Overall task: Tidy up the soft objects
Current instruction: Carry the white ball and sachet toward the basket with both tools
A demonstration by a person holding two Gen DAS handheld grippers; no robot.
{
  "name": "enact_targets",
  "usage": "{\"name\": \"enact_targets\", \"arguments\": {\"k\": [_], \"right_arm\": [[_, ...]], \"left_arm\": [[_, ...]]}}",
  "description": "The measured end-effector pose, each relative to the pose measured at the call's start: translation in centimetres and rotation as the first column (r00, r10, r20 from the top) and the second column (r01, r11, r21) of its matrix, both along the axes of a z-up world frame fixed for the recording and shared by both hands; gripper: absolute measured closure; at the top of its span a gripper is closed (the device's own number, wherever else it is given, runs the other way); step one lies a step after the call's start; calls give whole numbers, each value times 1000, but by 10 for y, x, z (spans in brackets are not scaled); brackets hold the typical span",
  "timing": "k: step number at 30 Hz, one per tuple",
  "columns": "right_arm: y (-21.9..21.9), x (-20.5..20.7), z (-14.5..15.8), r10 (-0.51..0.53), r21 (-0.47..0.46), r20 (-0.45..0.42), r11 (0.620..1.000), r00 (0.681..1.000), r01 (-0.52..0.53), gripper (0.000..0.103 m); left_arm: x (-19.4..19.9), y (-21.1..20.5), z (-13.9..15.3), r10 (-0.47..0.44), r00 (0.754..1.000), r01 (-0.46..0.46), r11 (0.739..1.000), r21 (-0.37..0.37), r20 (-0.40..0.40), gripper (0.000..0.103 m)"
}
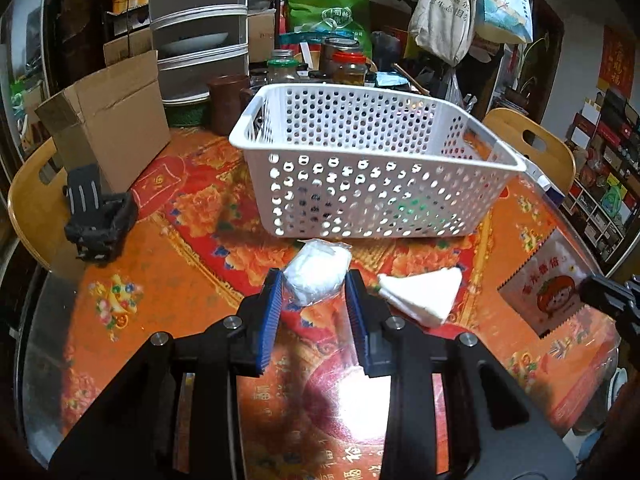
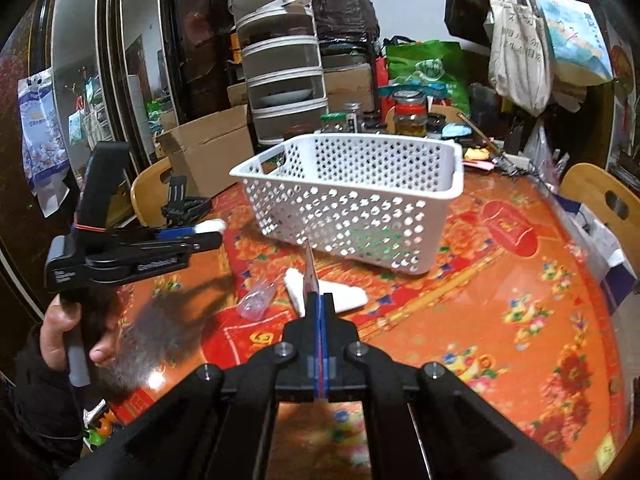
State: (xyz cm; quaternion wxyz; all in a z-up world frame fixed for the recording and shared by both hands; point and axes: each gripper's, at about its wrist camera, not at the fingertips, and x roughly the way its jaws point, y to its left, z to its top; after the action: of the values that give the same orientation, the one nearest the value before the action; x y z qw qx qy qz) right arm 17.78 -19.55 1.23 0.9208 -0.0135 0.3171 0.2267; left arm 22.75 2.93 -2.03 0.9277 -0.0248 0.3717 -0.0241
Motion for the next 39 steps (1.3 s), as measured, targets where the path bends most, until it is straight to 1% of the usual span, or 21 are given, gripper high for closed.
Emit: {"name": "enact_targets", "arguments": {"k": [2,9,13,20,24,29,31,35,39], "right_arm": [[-5,3,7,-8,6,7,1000,1000,8,103],[-20,21,34,-29,22,31,999,999,29,103],[-21,31,47,-33,20,43,999,999,32,103],[-20,60,76,-52,6,64,999,997,52,103],[-14,81,88,-58,-13,59,998,997,59,103],[-2,115,96,-67,-47,28,997,997,68,103],[3,131,97,-64,-52,5,997,998,65,103],[15,161,89,-80,-97,-33,992,996,76,103],[24,192,73,-89,-106,-85,991,992,80,103]], "left_arm": [[1,-2,7,3,1000,-3,1000,8,2,74],[5,-7,29,-11,1000,11,1000,1,7,74],[9,-9,41,-20,1000,20,1000,11,12,74],[24,-7,78,-23,999,23,1000,21,38,74],[39,-11,99,-31,999,29,999,31,41,73],[73,-17,118,-26,999,26,999,33,25,73],[94,-21,122,-24,1000,24,999,30,2,74],[130,-25,120,-18,998,19,1000,21,-54,74],[167,-30,104,-7,993,9,1000,15,-122,73]]}}
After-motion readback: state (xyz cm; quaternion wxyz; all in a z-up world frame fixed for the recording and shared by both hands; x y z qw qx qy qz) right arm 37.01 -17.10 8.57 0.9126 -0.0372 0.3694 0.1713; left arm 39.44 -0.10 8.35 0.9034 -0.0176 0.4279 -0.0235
